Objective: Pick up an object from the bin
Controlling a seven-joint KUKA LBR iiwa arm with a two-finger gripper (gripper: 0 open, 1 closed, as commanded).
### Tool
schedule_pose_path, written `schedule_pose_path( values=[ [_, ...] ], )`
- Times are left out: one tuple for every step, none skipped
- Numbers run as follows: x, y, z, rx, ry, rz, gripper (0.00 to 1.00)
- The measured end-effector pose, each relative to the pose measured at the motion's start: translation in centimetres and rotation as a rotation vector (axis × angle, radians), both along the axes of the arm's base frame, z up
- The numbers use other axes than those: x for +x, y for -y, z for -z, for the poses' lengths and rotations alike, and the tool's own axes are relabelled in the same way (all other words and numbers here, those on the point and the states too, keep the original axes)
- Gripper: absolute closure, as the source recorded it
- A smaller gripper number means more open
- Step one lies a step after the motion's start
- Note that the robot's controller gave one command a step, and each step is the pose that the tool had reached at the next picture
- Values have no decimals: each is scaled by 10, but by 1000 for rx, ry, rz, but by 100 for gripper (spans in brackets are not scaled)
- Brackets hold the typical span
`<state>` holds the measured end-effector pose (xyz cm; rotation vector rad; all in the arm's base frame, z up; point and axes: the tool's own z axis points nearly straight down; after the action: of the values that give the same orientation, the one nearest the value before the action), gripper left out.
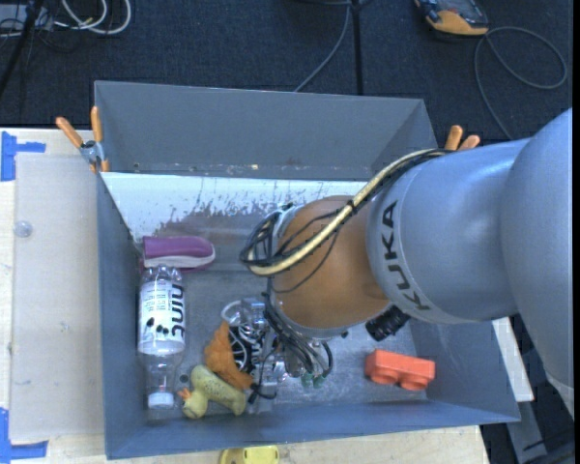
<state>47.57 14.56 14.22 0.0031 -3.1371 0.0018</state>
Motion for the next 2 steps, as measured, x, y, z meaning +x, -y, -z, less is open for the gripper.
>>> schedule_pose_path(
  values=[
    [2,-9,37,4,21,-144,0],
    [18,-2,60,7,32,-409,0]
  ],
)
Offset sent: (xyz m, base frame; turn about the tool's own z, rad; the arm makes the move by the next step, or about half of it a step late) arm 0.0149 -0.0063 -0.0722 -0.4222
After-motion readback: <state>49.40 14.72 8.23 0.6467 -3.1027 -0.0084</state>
